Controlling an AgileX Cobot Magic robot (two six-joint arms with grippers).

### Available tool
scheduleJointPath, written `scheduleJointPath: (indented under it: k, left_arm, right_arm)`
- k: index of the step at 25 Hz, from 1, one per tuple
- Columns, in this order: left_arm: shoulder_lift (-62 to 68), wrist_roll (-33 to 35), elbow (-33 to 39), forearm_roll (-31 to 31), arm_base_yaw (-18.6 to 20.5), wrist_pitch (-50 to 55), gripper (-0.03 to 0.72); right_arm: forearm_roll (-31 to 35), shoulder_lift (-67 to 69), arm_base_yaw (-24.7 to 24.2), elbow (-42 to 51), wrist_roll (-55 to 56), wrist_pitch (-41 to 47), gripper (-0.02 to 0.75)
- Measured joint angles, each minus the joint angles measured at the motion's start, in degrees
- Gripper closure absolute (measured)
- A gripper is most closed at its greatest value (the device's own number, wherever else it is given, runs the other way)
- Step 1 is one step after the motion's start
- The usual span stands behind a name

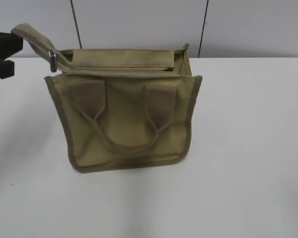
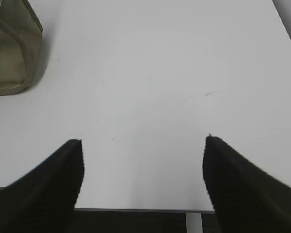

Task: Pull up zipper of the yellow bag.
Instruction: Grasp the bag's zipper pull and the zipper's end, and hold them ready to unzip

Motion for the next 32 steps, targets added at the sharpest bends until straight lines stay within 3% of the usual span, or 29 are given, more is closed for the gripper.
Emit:
scheduleJointPath:
  k: [5, 12, 18, 25, 29, 32]
  left_arm:
    - [1.01, -4.57, -2.01, 4.05, 0.0, 0.07, 0.686]
    - [1.43, -5.46, -2.01, 4.88, 0.0, -0.64, 0.686]
    - [2.5, -5.46, -2.01, 4.88, 0.0, -0.96, 0.686]
    - [2.61, -5.57, -2.01, 4.65, 0.0, -1.44, 0.686]
    - [2.61, -5.64, -2.26, 3.64, 0.0, -1.44, 0.686]
    - [2.61, -5.67, -3.33, 3.45, 0.0, -1.28, 0.686]
  right_arm:
    - [0.0, 0.0, 0.0, 0.0, 0.0, 0.0, 0.154]
    - [1.19, 4.26, 0.0, -0.65, 0.0, -1.11, 0.155]
    - [12.06, 17.7, 0.0, -2.84, -1.58, -16.88, 0.155]
    - [29.15, 40.0, 0.0, -8.06, -18.05, -25.28, 0.155]
    - [31.55, 54.83, 0.56, -17.01, -22.43, -25.85, 0.155]
    - [30.99, 62.62, 5.23, -23.63, -23.04, -27.1, 0.155]
